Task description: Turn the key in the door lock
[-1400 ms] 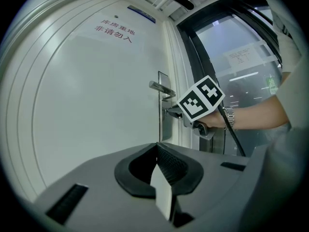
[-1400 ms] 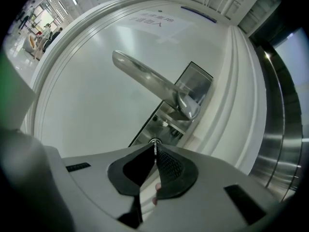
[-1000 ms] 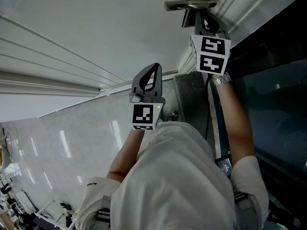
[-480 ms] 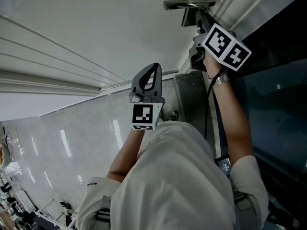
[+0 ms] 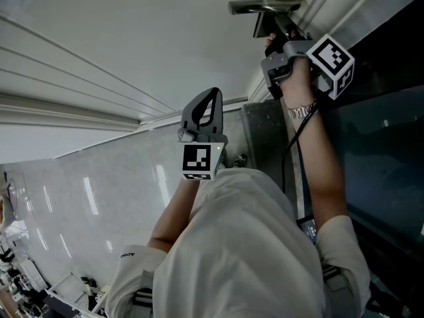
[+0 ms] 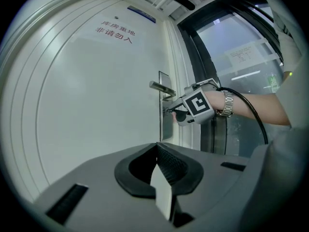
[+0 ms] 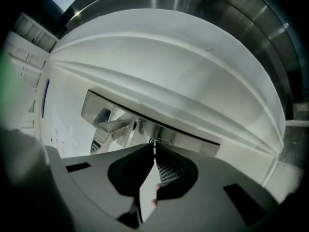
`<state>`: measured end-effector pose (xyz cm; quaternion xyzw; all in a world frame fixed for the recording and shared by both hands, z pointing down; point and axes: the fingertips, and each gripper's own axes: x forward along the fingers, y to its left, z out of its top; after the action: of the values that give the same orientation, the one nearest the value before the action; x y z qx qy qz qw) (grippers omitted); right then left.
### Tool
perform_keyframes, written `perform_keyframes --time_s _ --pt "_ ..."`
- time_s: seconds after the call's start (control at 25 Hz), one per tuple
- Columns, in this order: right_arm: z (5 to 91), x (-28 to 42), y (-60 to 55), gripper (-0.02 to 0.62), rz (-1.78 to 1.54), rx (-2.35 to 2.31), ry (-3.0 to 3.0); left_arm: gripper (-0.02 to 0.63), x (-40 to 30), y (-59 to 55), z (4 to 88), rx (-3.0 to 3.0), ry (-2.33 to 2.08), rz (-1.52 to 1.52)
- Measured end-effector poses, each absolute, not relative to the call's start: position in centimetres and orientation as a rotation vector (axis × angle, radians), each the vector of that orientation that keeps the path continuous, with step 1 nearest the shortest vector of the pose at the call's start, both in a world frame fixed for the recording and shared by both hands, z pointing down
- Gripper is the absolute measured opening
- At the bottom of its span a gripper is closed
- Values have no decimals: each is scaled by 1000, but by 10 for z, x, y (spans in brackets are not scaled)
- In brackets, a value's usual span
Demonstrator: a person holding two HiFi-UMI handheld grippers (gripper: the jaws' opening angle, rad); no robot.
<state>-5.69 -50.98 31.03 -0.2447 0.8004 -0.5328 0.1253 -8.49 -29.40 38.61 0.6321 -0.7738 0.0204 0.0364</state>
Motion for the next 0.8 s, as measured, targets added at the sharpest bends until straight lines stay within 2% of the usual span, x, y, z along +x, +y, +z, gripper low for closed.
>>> perform_keyframes --time_s 0.4,0.72,0.8 --pt "313 -56 -513 11 -1736 -599 2146 9 -83 -296 385 1950 -2373 63" --pt "315 -56 -510 14 -1675 -546 2246 9 -77 -299 387 1977 -2350 73" --pt "313 -56 -506 40 -1615 -564 2314 9 -74 -301 385 1987 -2343 66"
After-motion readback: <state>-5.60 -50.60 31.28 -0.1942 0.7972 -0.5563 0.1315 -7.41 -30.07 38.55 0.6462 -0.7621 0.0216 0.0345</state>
